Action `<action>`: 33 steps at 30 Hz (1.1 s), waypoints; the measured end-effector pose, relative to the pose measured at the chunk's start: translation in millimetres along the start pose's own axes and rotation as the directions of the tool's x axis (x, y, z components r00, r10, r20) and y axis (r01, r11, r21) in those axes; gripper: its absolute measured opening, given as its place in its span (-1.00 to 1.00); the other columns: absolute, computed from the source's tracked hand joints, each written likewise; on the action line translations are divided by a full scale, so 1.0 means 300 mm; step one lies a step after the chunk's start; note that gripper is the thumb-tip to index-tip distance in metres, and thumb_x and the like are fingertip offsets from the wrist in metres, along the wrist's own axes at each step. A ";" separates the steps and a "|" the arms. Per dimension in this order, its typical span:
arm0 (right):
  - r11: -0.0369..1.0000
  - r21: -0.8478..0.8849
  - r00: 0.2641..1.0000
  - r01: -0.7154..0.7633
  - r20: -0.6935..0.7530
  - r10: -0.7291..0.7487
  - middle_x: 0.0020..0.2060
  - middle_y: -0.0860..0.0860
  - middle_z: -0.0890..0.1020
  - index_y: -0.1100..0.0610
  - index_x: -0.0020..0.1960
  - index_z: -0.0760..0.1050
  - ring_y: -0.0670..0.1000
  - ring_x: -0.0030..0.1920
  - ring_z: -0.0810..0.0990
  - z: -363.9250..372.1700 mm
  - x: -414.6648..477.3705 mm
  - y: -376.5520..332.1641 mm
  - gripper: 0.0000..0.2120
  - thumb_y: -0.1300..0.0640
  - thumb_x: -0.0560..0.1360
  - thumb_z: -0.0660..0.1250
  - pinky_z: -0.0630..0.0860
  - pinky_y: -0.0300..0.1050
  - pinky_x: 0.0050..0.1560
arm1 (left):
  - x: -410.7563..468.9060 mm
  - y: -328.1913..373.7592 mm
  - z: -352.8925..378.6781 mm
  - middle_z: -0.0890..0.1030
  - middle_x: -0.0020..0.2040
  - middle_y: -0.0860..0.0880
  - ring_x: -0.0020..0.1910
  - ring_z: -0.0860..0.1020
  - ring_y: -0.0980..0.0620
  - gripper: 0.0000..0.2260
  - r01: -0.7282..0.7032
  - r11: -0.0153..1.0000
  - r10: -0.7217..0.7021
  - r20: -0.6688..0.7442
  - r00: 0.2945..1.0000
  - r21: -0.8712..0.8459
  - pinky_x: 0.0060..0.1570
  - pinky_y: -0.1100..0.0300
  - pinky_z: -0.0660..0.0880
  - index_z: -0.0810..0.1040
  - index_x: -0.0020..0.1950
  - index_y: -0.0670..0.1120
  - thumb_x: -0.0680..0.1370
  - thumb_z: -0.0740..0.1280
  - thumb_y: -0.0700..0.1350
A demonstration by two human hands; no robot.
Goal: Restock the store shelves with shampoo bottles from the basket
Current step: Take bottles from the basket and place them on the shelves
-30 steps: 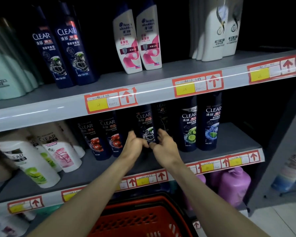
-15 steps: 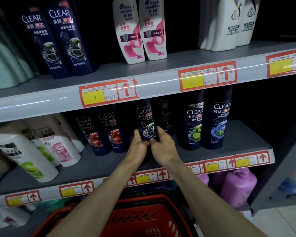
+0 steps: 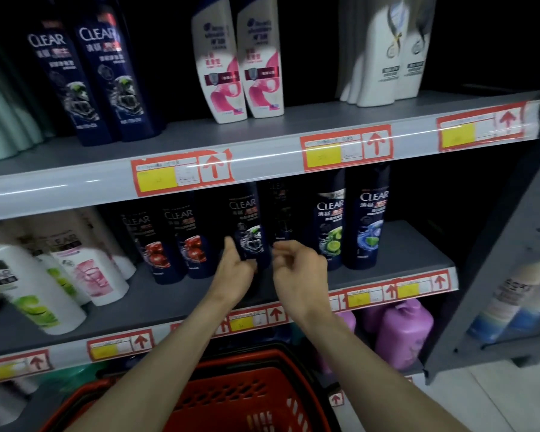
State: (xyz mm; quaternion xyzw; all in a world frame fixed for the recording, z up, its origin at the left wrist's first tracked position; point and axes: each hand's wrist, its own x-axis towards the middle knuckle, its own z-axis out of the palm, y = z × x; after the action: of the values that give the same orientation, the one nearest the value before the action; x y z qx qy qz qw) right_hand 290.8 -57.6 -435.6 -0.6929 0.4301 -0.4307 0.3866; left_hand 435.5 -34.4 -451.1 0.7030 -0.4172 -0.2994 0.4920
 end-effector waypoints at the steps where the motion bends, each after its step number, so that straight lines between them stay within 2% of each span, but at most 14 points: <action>1: 0.997 -0.023 0.996 0.068 -0.053 -0.069 -0.21 -0.19 0.68 -0.04 0.10 0.65 -0.12 -0.15 0.67 -0.032 -0.015 -0.004 -0.76 0.08 0.55 0.23 0.61 -0.22 -0.16 | -0.020 0.002 0.005 0.43 0.52 -0.04 0.49 0.40 -0.10 -0.34 0.001 1.000 -0.001 -0.011 1.000 0.026 0.42 -0.07 0.41 0.17 0.60 -0.03 0.52 0.29 -0.25; 3: 0.973 -0.040 0.952 0.227 -0.202 -0.230 -0.36 -0.18 0.63 -0.06 -0.06 0.63 -0.14 -0.33 0.60 -0.101 -0.028 -0.006 -0.81 0.04 0.51 0.23 0.55 -0.12 -0.29 | -0.088 0.008 0.023 0.24 0.52 0.21 0.50 0.27 0.11 -0.15 0.018 1.000 -0.017 -0.058 0.998 0.006 0.50 0.05 0.28 -0.17 0.69 0.07 0.57 0.30 -0.18; 4: 0.954 -0.051 0.907 0.295 -0.300 -0.296 -0.38 -0.19 0.60 -0.05 -0.08 0.61 -0.15 -0.35 0.58 -0.142 -0.023 -0.002 -0.83 0.06 0.50 0.24 0.51 -0.16 -0.31 | -0.127 0.012 0.037 0.22 0.43 0.32 0.44 0.26 0.22 -0.13 0.010 0.999 -0.013 -0.077 0.997 -0.045 0.44 0.15 0.26 -0.20 0.69 0.11 0.56 0.31 -0.17; 7: 0.934 -0.078 0.746 0.350 -0.579 -0.328 -0.23 -0.18 0.59 -0.07 -0.02 0.54 -0.13 -0.22 0.58 -0.270 0.014 0.034 -0.83 0.15 0.48 0.26 0.49 -0.18 -0.17 | -0.224 0.018 0.094 0.18 0.33 0.53 0.34 0.26 0.48 -0.12 -0.016 0.985 0.014 -0.009 1.000 -0.170 0.28 0.36 0.22 -0.06 0.67 0.23 0.47 0.34 -0.10; 9: 0.959 -0.010 0.725 0.284 -0.652 -0.222 -0.01 -0.05 0.57 -0.04 0.14 0.47 -0.05 -0.04 0.56 -0.334 0.042 0.077 -0.71 0.18 0.45 0.30 0.50 -0.13 0.03 | -0.235 0.042 0.139 0.12 0.47 0.47 0.48 0.17 0.38 -0.10 -0.040 0.984 0.056 0.090 0.994 -0.172 0.32 0.33 0.18 -0.02 0.66 0.27 0.42 0.36 -0.04; 11: 0.988 0.057 0.814 0.146 -0.575 -0.087 0.22 0.04 0.48 0.05 0.34 0.38 0.00 0.18 0.49 -0.362 0.066 0.118 -0.52 0.20 0.46 0.38 0.45 -0.10 0.24 | -0.188 0.088 0.183 0.11 0.61 0.29 0.59 0.13 0.22 -0.07 -0.041 0.985 0.064 0.133 0.989 -0.169 0.41 0.24 0.18 -0.01 0.68 0.18 0.39 0.39 -0.03; 13: 0.977 0.212 0.914 -0.009 -0.394 0.094 0.40 0.06 0.39 0.09 0.53 0.22 0.01 0.38 0.40 -0.367 0.090 0.142 -0.31 0.28 0.49 0.44 0.36 -0.02 0.45 | -0.136 0.151 0.226 0.24 0.61 0.23 0.56 0.23 0.23 -0.03 -0.050 0.991 0.069 0.148 0.987 -0.125 0.49 0.15 0.20 0.02 0.69 0.09 0.37 0.45 0.01; 15: 0.916 0.380 0.953 -0.129 -0.206 0.220 0.47 0.07 0.38 0.10 0.63 0.05 -0.02 0.40 0.43 -0.365 0.108 0.145 -0.19 0.36 0.53 0.41 0.38 -0.02 0.46 | -0.087 0.187 0.268 0.54 0.34 0.38 0.33 0.48 0.37 -0.16 -0.070 0.994 0.085 0.171 0.982 -0.089 0.44 0.09 0.36 0.25 0.59 0.06 0.36 0.52 0.02; 17: 0.918 0.351 0.967 -0.184 -0.104 0.234 0.43 0.05 0.46 0.12 0.65 0.00 -0.08 0.28 0.53 -0.364 0.124 0.153 -0.14 0.45 0.51 0.36 0.45 -0.12 0.34 | -0.052 0.194 0.304 0.67 0.17 0.24 0.19 0.61 0.24 -0.37 -0.079 0.996 0.087 0.176 0.981 -0.049 0.37 -0.01 0.48 0.42 0.38 0.15 0.35 0.56 -0.01; 21: 0.948 0.250 0.972 -0.198 -0.074 0.223 0.23 0.05 0.60 0.16 0.55 0.25 0.01 0.24 0.59 -0.367 0.147 0.164 -0.26 0.52 0.43 0.31 0.52 0.09 0.37 | -0.024 0.175 0.359 0.59 0.31 0.03 0.29 0.57 0.02 -0.33 -0.083 0.996 0.087 0.127 0.988 -0.039 0.39 -0.12 0.46 0.35 0.38 0.12 0.35 0.58 -0.02; 26: 0.963 0.204 0.983 -0.175 -0.010 0.181 0.04 -0.08 0.59 0.18 0.42 0.36 -0.15 0.05 0.59 -0.376 0.162 0.177 -0.43 0.50 0.48 0.32 0.56 -0.13 0.18 | -0.027 0.141 0.385 0.49 0.46 0.03 0.45 0.45 0.01 -0.29 -0.175 0.984 0.171 0.092 0.981 0.043 0.47 -0.10 0.38 0.18 0.61 0.04 0.56 0.48 0.02; 28: 0.967 0.193 0.986 -0.165 0.026 0.163 0.05 -0.09 0.60 0.16 0.41 0.37 -0.16 0.06 0.59 -0.381 0.165 0.182 -0.45 0.48 0.49 0.34 0.54 -0.22 0.10 | -0.025 0.131 0.384 0.55 0.39 0.10 0.37 0.50 0.12 -0.36 -0.194 0.980 0.190 0.081 0.978 0.046 0.41 0.03 0.42 0.18 0.61 0.05 0.61 0.42 -0.03; 31: 0.973 0.169 0.988 -0.156 0.024 0.154 0.03 -0.12 0.60 0.14 0.38 0.38 -0.21 0.02 0.59 -0.379 0.166 0.187 -0.48 0.46 0.50 0.36 0.48 -0.36 -0.04 | -0.026 0.121 0.379 0.58 0.27 0.24 0.18 0.50 0.39 -0.40 -0.201 0.977 0.194 0.088 0.977 0.074 0.16 0.37 0.40 0.18 0.60 0.10 0.64 0.39 -0.05; 33: 0.976 0.163 0.989 -0.148 0.018 0.147 0.04 -0.12 0.61 0.14 0.37 0.38 -0.22 0.02 0.59 -0.376 0.167 0.191 -0.49 0.46 0.50 0.36 0.49 -0.38 -0.05 | -0.030 0.123 0.380 0.56 0.28 0.24 0.20 0.51 0.32 -0.37 -0.196 0.978 0.188 0.099 0.977 0.076 0.16 0.37 0.36 0.14 0.62 0.10 0.64 0.39 -0.03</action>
State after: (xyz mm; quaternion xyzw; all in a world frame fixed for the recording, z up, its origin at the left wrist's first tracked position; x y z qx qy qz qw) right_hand 183.8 -141.6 -437.0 -0.6263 0.4425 -0.4325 0.4743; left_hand 325.7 -83.0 -454.6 0.6655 -0.5175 -0.2640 0.4686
